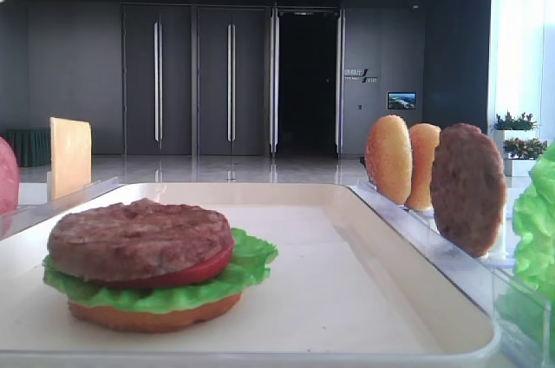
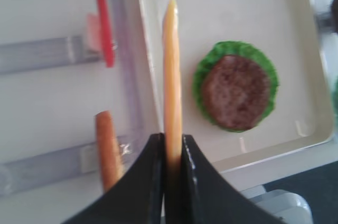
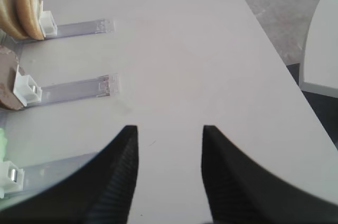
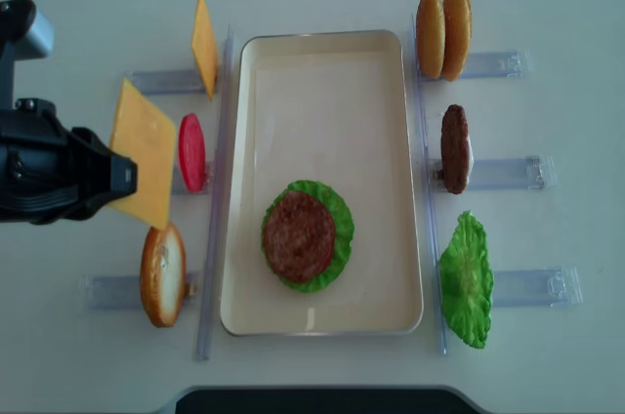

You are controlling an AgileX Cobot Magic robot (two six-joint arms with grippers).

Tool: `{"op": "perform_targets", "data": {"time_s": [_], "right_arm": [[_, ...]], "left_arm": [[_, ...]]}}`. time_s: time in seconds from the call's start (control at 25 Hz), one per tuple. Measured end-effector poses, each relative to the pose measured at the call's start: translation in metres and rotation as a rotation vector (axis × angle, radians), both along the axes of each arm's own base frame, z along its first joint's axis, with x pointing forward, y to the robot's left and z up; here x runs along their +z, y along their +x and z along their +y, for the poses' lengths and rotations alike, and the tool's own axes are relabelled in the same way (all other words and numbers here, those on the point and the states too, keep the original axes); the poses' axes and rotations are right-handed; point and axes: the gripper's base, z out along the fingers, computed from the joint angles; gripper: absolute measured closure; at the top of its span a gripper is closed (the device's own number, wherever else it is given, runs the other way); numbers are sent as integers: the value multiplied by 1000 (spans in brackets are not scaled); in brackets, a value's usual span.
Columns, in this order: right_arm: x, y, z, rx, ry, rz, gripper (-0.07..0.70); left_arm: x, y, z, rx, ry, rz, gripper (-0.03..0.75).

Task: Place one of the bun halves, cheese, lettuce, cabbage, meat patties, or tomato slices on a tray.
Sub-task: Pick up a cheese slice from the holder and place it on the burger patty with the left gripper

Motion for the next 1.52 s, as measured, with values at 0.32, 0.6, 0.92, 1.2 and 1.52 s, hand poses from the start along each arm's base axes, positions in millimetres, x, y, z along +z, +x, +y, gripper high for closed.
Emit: {"op": "perform_targets", "data": {"time_s": [0.32, 0.6, 0.92, 1.2, 1.52], "right_arm": [[0, 0, 0, 0, 0, 0, 352], [0, 0, 0, 0, 0, 0, 352], [0, 0, 0, 0, 0, 0, 352], [0, 0, 0, 0, 0, 0, 352], [0, 0, 0, 0, 1, 0, 352]], "left_arm": [[-28, 14, -44, -240, -388, 6, 679], [-47, 22, -47, -230, -647, -34, 679], [-60, 16, -16, -193, -857, -26, 679], [-61, 12, -15, -243, -837, -7, 679], [-69, 8, -15, -252, -809, 28, 679]]}}
